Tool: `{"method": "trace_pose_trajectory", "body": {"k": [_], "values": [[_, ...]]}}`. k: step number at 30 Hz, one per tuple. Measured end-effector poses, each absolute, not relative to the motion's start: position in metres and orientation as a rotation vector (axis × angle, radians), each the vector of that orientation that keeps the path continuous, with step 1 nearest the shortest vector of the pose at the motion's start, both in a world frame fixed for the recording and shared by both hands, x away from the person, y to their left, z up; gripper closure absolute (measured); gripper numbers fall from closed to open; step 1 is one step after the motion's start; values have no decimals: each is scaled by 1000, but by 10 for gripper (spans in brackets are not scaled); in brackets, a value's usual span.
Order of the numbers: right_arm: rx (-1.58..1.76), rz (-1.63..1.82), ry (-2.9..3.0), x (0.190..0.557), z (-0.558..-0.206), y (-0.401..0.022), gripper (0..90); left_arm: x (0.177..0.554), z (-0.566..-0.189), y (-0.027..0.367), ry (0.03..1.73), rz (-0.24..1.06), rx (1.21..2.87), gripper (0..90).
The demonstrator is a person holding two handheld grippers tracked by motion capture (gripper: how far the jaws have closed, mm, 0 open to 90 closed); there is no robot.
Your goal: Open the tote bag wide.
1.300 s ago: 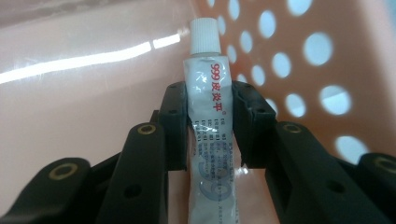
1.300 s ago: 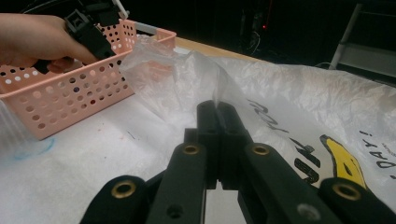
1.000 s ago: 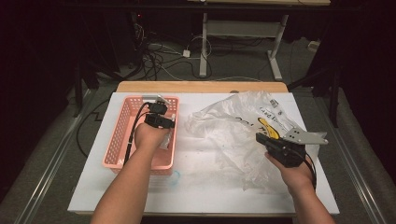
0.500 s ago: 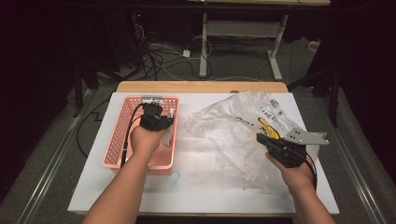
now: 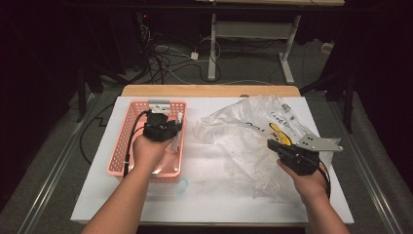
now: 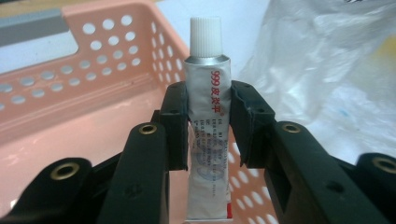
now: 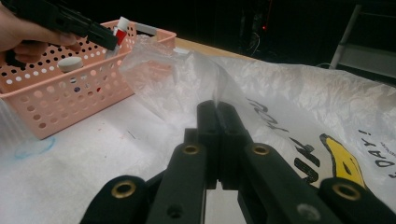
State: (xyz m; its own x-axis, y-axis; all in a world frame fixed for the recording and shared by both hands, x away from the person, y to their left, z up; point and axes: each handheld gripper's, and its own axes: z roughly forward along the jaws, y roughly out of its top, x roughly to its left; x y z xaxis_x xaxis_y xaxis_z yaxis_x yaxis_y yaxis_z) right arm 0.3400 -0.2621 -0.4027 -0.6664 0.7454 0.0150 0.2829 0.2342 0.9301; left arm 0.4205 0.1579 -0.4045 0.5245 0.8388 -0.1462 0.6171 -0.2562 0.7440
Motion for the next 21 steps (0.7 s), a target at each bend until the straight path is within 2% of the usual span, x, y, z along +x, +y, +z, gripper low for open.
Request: {"method": "trace_pose_trajectory", "body": {"k": [21], "values": [[924,1418,2090,339,-403,-259,900,362,-380,180,1035,456,1829,670]]}}
